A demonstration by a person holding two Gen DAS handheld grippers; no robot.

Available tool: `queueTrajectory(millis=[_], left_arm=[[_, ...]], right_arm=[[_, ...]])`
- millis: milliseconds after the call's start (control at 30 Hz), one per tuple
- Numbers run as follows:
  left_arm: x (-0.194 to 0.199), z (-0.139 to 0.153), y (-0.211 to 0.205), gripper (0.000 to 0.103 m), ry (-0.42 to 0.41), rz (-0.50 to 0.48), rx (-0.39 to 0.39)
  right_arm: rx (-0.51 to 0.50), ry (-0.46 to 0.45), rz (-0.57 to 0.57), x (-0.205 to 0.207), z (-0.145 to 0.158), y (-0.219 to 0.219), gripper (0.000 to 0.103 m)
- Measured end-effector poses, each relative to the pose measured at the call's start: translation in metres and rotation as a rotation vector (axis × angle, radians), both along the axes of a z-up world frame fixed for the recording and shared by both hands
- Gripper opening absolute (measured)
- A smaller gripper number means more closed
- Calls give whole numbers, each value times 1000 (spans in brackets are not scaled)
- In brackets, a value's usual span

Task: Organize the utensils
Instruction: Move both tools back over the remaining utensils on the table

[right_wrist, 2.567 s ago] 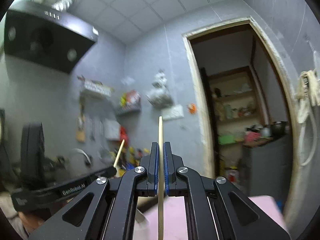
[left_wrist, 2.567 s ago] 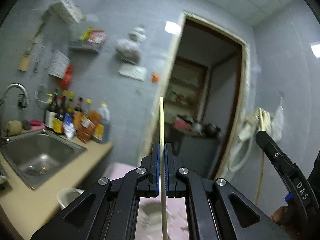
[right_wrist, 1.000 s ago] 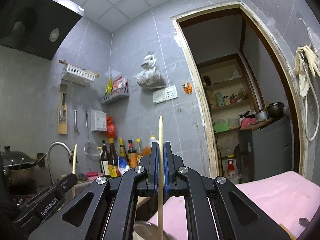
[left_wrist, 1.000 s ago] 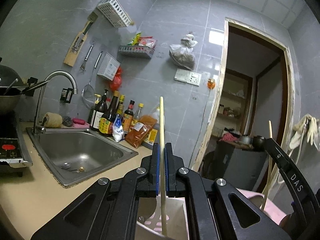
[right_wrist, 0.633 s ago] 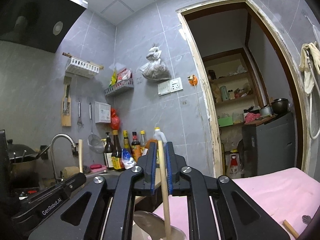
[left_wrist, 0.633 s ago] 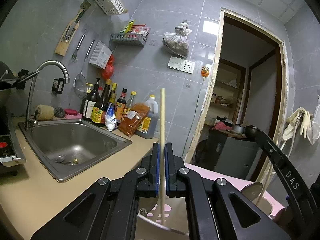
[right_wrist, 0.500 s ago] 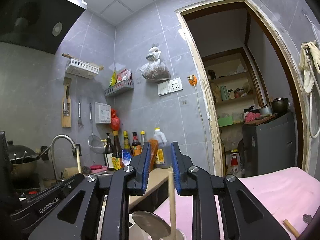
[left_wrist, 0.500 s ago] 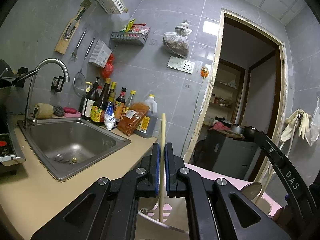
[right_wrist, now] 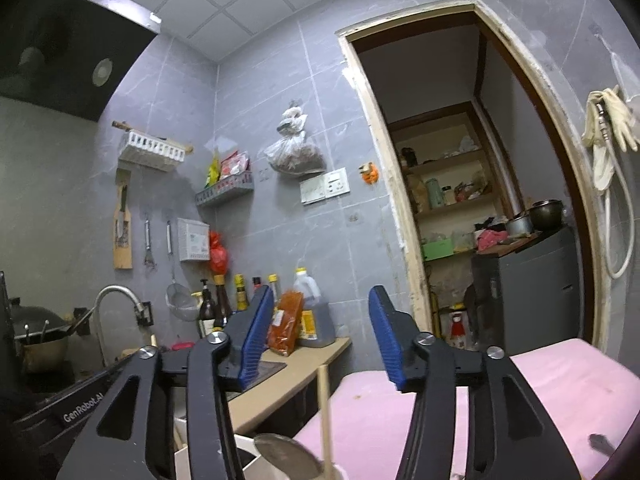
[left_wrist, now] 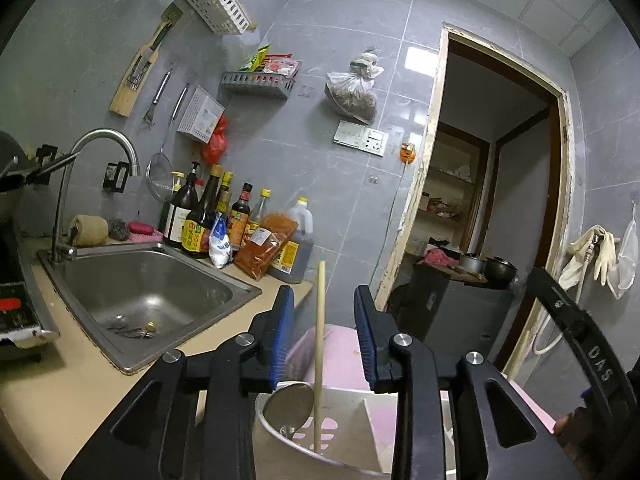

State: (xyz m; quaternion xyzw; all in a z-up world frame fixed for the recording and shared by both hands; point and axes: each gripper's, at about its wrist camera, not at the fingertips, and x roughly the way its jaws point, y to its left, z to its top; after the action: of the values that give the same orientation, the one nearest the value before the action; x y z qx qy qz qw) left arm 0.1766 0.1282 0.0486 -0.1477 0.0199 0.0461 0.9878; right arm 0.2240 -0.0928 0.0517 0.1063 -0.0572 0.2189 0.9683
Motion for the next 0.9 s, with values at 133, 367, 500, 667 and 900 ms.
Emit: queueTrajectory(millis=[133, 367, 500, 667, 900], left_arm=[[-5, 9, -10, 46, 13, -10, 26], [-14, 20, -44, 62, 60, -95, 95], [-17, 21, -69, 72, 91, -187, 108], [-21, 22, -104, 73, 120, -296, 135], [-14, 8, -152, 80, 219, -461, 179]], right_arm=[[19, 1, -22, -8, 8, -20, 76], [-1, 30, -87, -28, 17, -69, 97], [-76, 46, -122, -41, 18, -98, 103], [-193, 105, -147, -50, 22, -131, 103], [-289, 175, -199, -59, 15, -171, 103]])
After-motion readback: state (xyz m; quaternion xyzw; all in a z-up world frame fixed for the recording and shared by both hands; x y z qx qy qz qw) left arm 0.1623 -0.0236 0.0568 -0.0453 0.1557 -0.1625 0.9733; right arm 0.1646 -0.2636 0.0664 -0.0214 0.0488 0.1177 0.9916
